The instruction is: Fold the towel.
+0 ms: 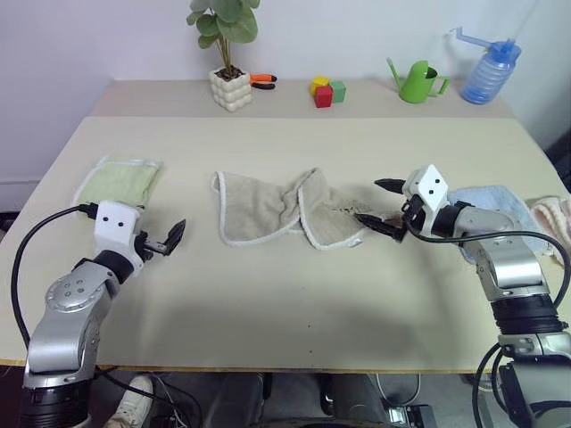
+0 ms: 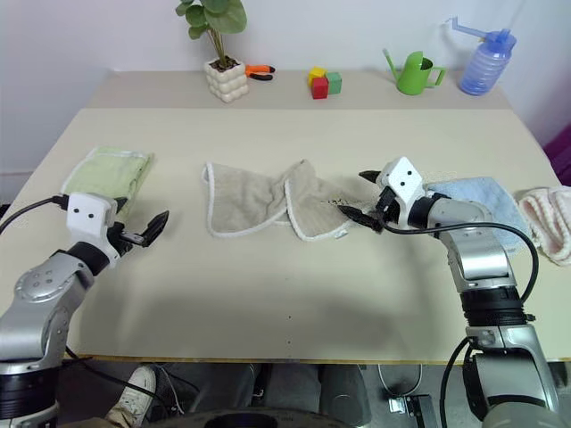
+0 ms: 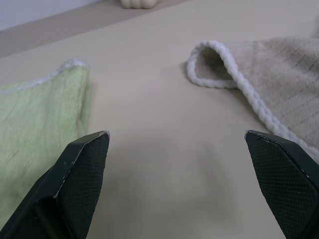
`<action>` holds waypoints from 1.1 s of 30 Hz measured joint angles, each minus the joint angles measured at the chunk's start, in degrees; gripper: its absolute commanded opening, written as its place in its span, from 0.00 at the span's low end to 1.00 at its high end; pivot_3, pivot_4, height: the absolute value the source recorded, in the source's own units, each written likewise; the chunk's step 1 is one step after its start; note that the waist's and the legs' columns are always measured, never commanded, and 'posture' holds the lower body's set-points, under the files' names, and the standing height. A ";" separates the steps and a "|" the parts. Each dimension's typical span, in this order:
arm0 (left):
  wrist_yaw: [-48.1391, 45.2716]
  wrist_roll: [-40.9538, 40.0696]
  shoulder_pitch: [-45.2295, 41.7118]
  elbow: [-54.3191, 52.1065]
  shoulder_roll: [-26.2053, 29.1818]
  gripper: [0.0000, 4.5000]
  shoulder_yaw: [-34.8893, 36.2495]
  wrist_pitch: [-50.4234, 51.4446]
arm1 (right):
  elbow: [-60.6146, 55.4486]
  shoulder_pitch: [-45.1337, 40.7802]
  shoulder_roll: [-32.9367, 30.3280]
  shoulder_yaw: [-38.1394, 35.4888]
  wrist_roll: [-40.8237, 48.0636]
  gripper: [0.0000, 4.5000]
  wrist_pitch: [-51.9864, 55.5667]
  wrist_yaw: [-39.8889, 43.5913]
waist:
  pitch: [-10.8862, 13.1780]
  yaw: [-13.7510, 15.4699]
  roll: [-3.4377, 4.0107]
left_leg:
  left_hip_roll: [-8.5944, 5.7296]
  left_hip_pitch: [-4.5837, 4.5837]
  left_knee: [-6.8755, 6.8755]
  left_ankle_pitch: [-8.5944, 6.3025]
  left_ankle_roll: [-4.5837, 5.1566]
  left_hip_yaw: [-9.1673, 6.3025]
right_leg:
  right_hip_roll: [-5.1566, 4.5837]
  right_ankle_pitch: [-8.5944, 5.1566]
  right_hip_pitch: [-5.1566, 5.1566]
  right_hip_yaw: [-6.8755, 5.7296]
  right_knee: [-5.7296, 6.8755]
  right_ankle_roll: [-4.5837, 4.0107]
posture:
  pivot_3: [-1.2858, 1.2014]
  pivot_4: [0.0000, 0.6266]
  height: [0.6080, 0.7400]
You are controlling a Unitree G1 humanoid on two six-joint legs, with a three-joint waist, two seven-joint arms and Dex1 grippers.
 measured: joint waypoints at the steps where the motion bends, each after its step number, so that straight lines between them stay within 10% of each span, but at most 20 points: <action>1: 0.00 0.02 -0.18 0.08 0.00 0.99 -0.06 0.00 | 0.00 0.11 0.00 0.00 -0.02 1.00 -0.10 -0.09 | 0.00 -0.01 0.00 | 0.01 0.00 0.00 0.00 0.00 0.02 | 0.01 0.00 -0.01 0.01 0.00 0.00 | 0.52 0.24 0.94; 19: -3.55 1.77 -4.61 1.06 1.79 0.99 -4.87 -1.39 | -0.09 0.50 0.48 0.20 -0.65 1.00 -1.17 -1.22 | 0.00 0.04 0.00 | 0.05 -0.07 -0.01 0.02 -0.04 0.38 | 0.03 0.01 -0.28 0.34 0.09 0.01 | 0.52 0.24 0.94; 33: -22.54 11.49 -15.74 11.67 9.22 0.99 -26.94 -10.41 | -13.46 9.05 -0.34 -1.72 2.39 1.00 7.10 -4.15 | 0.00 -0.13 0.00 | 0.05 -0.17 -0.01 -0.03 0.07 0.63 | 0.04 0.01 -0.65 0.54 0.43 0.00 | 0.52 0.24 0.94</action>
